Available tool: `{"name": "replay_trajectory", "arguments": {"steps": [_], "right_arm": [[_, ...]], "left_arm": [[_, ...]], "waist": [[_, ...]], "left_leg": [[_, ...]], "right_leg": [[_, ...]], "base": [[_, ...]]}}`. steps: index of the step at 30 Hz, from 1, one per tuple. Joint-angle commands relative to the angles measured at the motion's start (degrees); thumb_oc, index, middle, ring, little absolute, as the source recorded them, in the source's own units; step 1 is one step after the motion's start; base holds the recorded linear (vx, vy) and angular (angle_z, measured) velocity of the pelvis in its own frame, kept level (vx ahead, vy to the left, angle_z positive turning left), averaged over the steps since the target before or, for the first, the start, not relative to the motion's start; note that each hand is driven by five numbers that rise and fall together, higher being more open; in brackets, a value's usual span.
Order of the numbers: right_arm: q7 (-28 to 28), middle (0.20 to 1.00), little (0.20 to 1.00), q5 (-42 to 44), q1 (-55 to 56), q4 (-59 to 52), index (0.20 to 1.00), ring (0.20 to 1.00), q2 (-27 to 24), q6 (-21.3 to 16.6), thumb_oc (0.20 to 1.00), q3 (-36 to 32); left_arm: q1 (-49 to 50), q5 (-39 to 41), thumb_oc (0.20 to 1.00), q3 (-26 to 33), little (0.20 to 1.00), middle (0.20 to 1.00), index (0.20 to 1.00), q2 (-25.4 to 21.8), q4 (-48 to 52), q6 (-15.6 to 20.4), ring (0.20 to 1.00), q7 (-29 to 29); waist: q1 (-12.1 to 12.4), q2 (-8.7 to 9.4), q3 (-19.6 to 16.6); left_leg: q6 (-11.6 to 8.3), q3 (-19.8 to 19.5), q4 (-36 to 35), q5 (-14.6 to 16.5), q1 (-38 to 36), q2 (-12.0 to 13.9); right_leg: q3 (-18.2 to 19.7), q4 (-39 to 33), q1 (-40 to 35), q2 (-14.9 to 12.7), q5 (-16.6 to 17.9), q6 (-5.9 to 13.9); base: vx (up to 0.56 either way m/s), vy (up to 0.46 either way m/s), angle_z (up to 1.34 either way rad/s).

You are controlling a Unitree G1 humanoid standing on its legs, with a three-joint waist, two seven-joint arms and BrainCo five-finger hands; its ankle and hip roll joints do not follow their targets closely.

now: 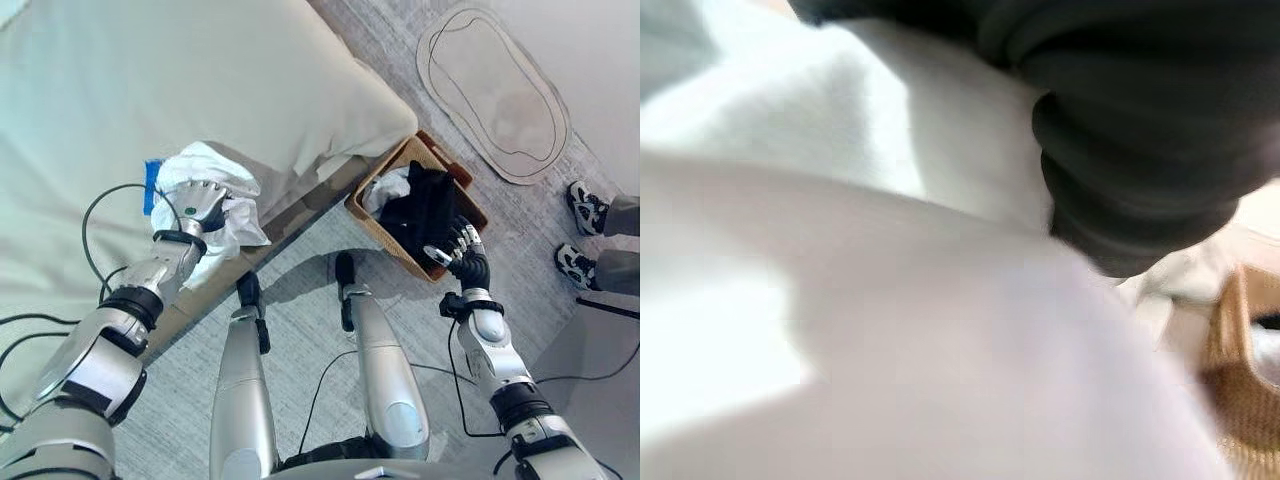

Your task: Pick up clothes into the bucket

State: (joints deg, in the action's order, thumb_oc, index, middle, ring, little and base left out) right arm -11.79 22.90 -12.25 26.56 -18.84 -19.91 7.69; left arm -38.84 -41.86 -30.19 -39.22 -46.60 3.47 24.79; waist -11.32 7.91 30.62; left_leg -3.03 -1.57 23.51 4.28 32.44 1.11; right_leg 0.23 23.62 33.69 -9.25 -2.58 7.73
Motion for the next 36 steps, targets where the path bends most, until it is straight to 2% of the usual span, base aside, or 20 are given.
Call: {"name": "replay_trajectory", "arguments": {"steps": [1, 5, 8, 9, 12, 13, 14, 17, 21, 27, 36], "right_arm": [[-1.95, 1.000, 1.000, -4.25, 1.16, -3.20, 1.000, 1.000, -2.54, -0.99, 1.000, -1.14], [-2.81, 1.000, 1.000, -13.13, 0.17, -4.59, 1.000, 1.000, -4.51, 0.71, 1.000, 0.34], [-1.70, 1.000, 1.000, -15.78, -0.59, -5.23, 1.000, 1.000, -5.50, 1.51, 1.000, 2.14], [-0.02, 1.000, 1.000, -17.50, -1.26, -5.08, 1.000, 1.000, -5.94, 2.12, 1.000, 3.90], [3.25, 1.000, 1.000, -21.60, -3.24, -5.18, 1.000, 1.000, -6.49, 3.05, 1.000, 8.44], [3.24, 1.000, 1.000, -21.61, -3.25, -5.18, 1.000, 1.000, -6.49, 3.05, 1.000, 8.50], [4.80, 1.000, 1.000, -23.88, -4.85, -4.54, 1.000, 1.000, -6.48, 3.39, 1.000, 11.51], [7.65, 1.000, 1.000, -24.19, -6.84, -5.57, 1.000, 1.000, -5.54, 3.52, 1.000, 15.36], [10.73, 1.000, 1.000, -23.25, -8.81, -8.34, 1.000, 1.000, -3.58, 3.71, 1.000, 19.05], [13.68, 1.000, 1.000, -19.80, -9.85, -11.04, 1.000, 1.000, -0.34, 4.21, 1.000, 21.42], [12.90, 1.000, 1.000, -17.21, -10.76, -12.50, 1.000, 1.000, 3.14, 4.32, 1.000, 22.49]], "left_arm": [[2.39, 1.26, 0.200, 4.96, 0.200, 0.200, 0.200, 0.02, 5.62, 1.25, 0.200, 2.74], [7.62, 2.24, 0.200, 8.18, 0.200, 0.200, 0.200, 0.82, 16.30, 4.61, 0.200, 2.64], [10.06, 3.23, 0.200, 9.49, 0.200, 0.200, 0.200, 1.01, 22.58, 6.49, 0.200, 1.01], [11.41, 4.67, 0.200, 9.99, 0.200, 0.200, 0.200, 1.66, 26.74, 8.73, 0.200, 0.44], [14.57, 10.84, 0.200, 12.20, 0.200, 0.200, 0.200, 2.78, 35.19, 12.96, 0.200, -3.46], [14.68, 10.87, 0.200, 12.30, 0.200, 0.200, 0.200, 2.75, 35.31, 12.92, 0.200, -3.54], [15.30, 14.87, 0.200, 12.29, 0.200, 0.200, 0.200, 3.59, 38.65, 14.98, 0.200, -5.52], [15.43, 21.63, 0.200, 12.55, 0.200, 0.200, 0.200, 4.63, 44.36, 17.01, 0.200, -9.62], [16.14, 31.34, 0.200, 11.63, 0.200, 0.200, 0.200, 6.44, 48.59, 18.19, 0.200, -13.29], [17.40, 38.36, 0.200, 10.20, 0.200, 0.200, 0.200, 8.27, 52.39, 18.32, 0.200, -17.62], [19.12, 42.48, 0.200, 7.54, 0.200, 0.200, 0.200, 10.70, 56.24, 17.77, 0.200, -20.69]], "waist": [[2.29, -0.33, -3.46], [4.14, -1.20, -6.32], [4.72, -1.34, -7.68], [5.67, -1.93, -9.11], [6.50, -2.20, -11.59], [6.43, -2.19, -11.55], [6.99, -2.47, -12.95], [7.33, -2.70, -15.00], [7.71, -3.01, -17.52], [8.16, -3.38, -19.99], [8.33, -3.51, -21.64]], "left_leg": [[2.17, 1.81, 3.78, 5.28, -3.18, -1.75], [1.81, 1.50, -2.11, 3.99, -9.75, -1.86], [1.75, 1.02, -4.69, 2.79, -12.53, -2.19], [1.76, 0.71, -6.37, 2.93, -14.77, -1.88], [1.75, 0.16, -10.92, 1.10, -18.62, -2.27], [1.75, 0.14, -11.02, 1.05, -18.73, -2.28], [1.77, -0.11, -12.19, 0.75, -20.30, -2.45], [1.85, -0.25, -14.00, 0.42, -22.57, -2.59], [1.96, -0.25, -16.28, 0.23, -25.44, -2.60], [2.19, -0.07, -17.33, 0.46, -28.02, -2.47], [2.55, 0.11, -17.62, 1.00, -29.53, -2.62]], "right_leg": [[-1.28, -11.58, -4.10, -2.41, 9.28, 2.44], [-2.70, -15.87, -10.93, -2.92, 9.85, 2.63], [-3.34, -17.59, -13.72, -3.44, 10.40, 2.67], [-3.69, -18.33, -15.77, -3.18, 9.98, 2.66], [-4.77, -20.25, -19.12, -3.23, 10.27, 2.63], [-4.80, -20.30, -19.22, -3.24, 10.28, 2.63], [-5.35, -20.92, -20.58, -3.15, 10.20, 2.60], [-5.97, -21.97, -22.84, -2.82, 10.12, 2.65], [-6.67, -23.35, -25.42, -2.58, 9.98, 2.66], [-6.88, -23.93, -27.68, -2.65, 9.53, 2.71], [-7.08, -24.39, -29.28, -2.88, 9.25, 2.91]], "base": [[0.10, -0.034, -0.05], [0.12, -0.017, 0.07], [0.09, -0.009, 0.08], [0.10, 0.000, 0.13], [0.09, 0.001, 0.12], [0.08, -0.003, 0.14], [0.08, -0.004, 0.17], [0.10, -0.002, 0.16], [0.09, 0.006, 0.06], [0.07, 0.011, 0.00], [0.03, 0.007, -0.01]]}}
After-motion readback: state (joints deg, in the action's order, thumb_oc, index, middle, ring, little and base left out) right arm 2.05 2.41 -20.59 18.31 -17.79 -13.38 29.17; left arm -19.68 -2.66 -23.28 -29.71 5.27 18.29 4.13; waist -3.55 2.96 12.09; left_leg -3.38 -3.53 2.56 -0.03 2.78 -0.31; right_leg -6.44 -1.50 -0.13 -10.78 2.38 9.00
